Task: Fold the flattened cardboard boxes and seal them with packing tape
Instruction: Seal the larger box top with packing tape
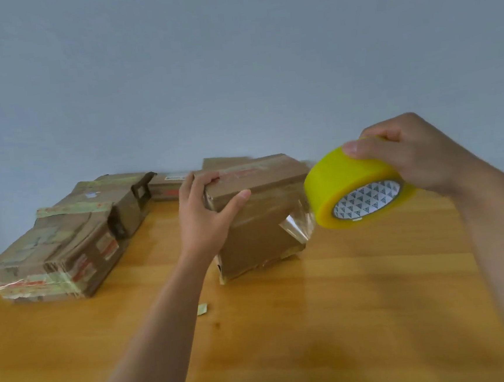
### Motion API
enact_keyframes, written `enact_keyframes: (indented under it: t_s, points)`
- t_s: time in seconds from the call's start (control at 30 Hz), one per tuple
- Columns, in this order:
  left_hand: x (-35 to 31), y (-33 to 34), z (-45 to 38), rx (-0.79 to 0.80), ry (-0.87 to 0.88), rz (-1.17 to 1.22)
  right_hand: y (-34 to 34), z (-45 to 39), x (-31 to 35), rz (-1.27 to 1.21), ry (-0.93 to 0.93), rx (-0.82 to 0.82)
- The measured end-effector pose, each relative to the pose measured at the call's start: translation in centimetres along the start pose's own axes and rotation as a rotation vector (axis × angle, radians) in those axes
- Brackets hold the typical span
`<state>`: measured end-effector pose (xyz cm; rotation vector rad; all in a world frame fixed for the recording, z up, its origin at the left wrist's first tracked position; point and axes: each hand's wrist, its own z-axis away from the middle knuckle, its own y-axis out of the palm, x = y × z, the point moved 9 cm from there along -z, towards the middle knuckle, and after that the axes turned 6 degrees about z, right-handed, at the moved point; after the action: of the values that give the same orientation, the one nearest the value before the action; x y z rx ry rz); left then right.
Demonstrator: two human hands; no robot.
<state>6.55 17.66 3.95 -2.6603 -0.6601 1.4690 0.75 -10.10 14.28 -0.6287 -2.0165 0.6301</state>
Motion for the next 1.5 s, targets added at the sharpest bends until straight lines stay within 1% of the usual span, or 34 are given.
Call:
enact_keyframes:
  t_s: [0.1, 0.2, 0.33, 0.47, 0.63, 0.87, 1.07, 1.17, 1.27, 1.37, 1.43, 1.5]
  points:
    - [-0.7, 4.3, -0.1, 0.107, 0.016, 0.06, -2.5, 0.7, -0.5, -0.094, 0.008, -0.039]
    - [-1.0, 7.8, 0.2, 0.189, 0.018, 0.169, -4.8, 1.1, -1.0, -0.182, 0.009, -0.074]
    - [-1.1, 11.6, 0.9, 0.305, 0.011, 0.274, -7.1, 1.3, -1.3, -0.207, 0.008, -0.125]
    - [-1.7, 13.9, 1.9, 0.394, 0.028, 0.319, -7.5, 0.6, -0.8, -0.213, 0.002, -0.138]
    - [-2.2, 14.4, 2.7, 0.407, 0.123, 0.363, -6.3, -1.8, -0.8, -0.236, 0.053, -0.165]
    - [-2.2, 14.3, 3.2, 0.483, 0.066, 0.414, -2.1, -5.9, -0.7, -0.362, 0.088, -0.131]
    - [-2.3, 13.4, 2.3, 0.473, -0.049, 0.417, 0.9, -8.0, -1.3, -0.559, 0.093, -0.108]
    - [-2.5, 13.5, 1.9, 0.54, -0.06, 0.48, 1.9, -8.2, -2.7, -0.64, 0.136, -0.12]
    - [-2.5, 13.5, 2.0, 0.583, -0.121, 0.556, 2.4, -8.1, -4.6, -0.711, 0.178, -0.128]
    - [-0.9, 13.7, 1.8, 0.546, -0.231, 0.535, 2.7, -7.7, -6.3, -0.75, 0.209, -0.129]
    - [-0.7, 13.6, 1.4, 0.52, -0.283, 0.564, 2.7, -7.4, -7.3, -0.796, 0.218, -0.141]
    - [-0.8, 13.2, 1.0, 0.454, -0.335, 0.623, 2.8, -7.1, -8.0, -0.832, 0.228, -0.145]
